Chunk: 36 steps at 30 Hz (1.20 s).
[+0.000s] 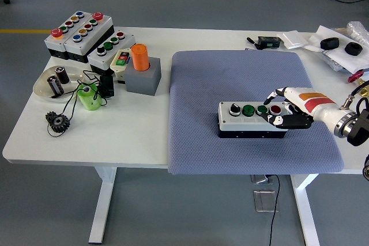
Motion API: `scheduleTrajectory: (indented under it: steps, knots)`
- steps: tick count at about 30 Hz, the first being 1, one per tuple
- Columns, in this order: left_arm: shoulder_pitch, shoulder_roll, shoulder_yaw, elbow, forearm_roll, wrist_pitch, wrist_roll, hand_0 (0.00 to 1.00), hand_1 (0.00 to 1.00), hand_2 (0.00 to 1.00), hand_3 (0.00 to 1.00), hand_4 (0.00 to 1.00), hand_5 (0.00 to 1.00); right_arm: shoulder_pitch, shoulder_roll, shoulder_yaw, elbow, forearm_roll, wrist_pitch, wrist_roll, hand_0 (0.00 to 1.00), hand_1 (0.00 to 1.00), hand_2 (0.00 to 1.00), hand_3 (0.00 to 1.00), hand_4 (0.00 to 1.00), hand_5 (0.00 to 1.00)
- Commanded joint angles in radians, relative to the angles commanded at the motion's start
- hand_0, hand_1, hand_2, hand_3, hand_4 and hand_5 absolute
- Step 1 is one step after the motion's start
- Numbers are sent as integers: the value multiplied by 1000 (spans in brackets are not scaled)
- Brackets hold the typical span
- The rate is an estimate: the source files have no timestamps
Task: Pick up the button,place it on the desk,press the button,press the button
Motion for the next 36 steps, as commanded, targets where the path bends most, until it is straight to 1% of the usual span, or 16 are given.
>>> scheduleTrajectory:
  steps: [7,13,20,24,28,29,30,34,35,36]
  knots:
    - [1,0,1,0,1,0,0,650,707,702,503,326,998,-2,17,-29,-21,-1,11,-8,123,2,35,679,702,666]
    - [0,1,0,0,2,0,0,650,706,701,502,326,998,-7,20,-41,-36,0,17,-12,123,2,37,679,697,665]
    - [1,2,-11,0,17,1,4,650,707,702,502,326,998,-4,19,-29,-27,-1,13,-11,125,2,37,679,694,664]
    - [3,1,-15,0,22,1,5,650,707,701,502,327,998,-10,13,8,-7,8,0,-7,124,2,37,680,690,659]
    - [5,1,-19,0,28,1,6,650,707,701,502,327,998,-20,0,73,20,35,-30,6,124,2,37,680,690,659]
    - [5,1,-19,0,29,1,7,650,707,701,500,326,998,-21,-1,78,21,37,-33,7,175,2,85,699,687,647]
    - [6,1,-21,0,31,1,7,650,707,701,500,326,998,-30,-3,100,24,63,-50,22,175,2,85,699,687,647]
    - [7,1,-21,0,33,1,7,650,707,701,500,326,998,-64,-7,189,19,237,-119,86,175,2,85,699,687,647]
    - [7,1,-20,0,32,1,7,650,707,701,500,326,998,-70,-8,202,15,276,-123,96,175,2,85,699,687,647]
    - [7,1,-20,0,32,1,7,650,707,700,500,327,998,-79,-8,222,9,315,-123,110,496,386,476,821,688,655]
